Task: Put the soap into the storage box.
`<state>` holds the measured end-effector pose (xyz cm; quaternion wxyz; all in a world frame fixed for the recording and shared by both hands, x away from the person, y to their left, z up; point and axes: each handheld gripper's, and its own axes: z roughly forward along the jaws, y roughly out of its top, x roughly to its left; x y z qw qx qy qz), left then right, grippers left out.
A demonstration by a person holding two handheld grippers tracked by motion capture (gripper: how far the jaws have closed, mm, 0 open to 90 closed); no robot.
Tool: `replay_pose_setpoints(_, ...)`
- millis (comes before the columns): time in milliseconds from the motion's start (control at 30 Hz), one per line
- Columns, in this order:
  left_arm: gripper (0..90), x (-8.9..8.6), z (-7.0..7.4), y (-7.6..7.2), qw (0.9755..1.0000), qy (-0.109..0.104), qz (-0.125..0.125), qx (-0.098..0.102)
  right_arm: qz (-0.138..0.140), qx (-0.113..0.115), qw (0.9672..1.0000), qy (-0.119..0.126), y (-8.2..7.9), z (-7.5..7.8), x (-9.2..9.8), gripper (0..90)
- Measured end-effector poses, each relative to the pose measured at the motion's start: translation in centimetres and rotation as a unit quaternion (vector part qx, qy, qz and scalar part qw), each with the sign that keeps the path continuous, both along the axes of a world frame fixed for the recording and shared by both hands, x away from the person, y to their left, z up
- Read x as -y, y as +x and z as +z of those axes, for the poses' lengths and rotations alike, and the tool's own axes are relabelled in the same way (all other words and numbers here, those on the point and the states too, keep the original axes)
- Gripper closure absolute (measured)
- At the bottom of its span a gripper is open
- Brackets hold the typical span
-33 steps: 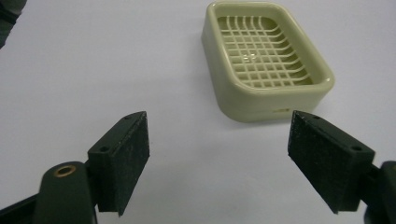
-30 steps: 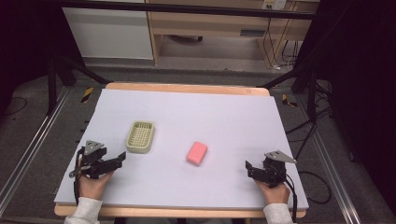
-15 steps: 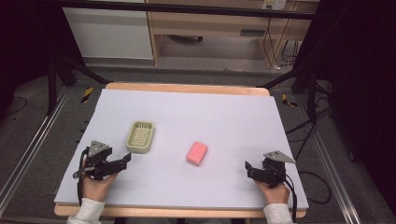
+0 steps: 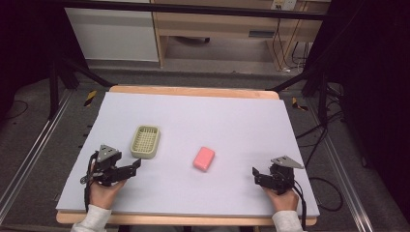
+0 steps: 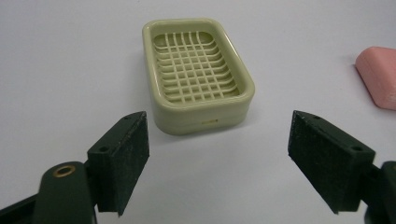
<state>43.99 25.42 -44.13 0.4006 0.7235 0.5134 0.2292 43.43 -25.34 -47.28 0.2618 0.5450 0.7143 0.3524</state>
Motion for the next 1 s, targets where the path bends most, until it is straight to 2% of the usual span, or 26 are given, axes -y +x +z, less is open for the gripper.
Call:
replay_pose_setpoints(167,19.9,0.7,0.2,-0.1,1.0,-0.005,-0.006,0.0,0.002,0.002,1.0,-0.001,0.0,0.0,-0.1,14.5)
replay_pose_setpoints(467,19.6,2.2,0.3,-0.2,0.9997,0.002,-0.025,0.004,0.002,0.002,1.0,-0.001,0.0,0.0,-0.1,14.5)
replay_pose_setpoints(800,19.5,2.8,0.8,-0.2,0.9995,-0.001,-0.031,0.011,0.0,-0.002,1.0,-0.003,0.2,-0.1,-0.2,14.5)
replay_pose_setpoints(1000,19.3,3.3,1.4,-0.2,0.9992,0.006,-0.037,0.014,-0.003,-0.002,1.0,-0.004,0.2,0.0,-0.2,14.5)
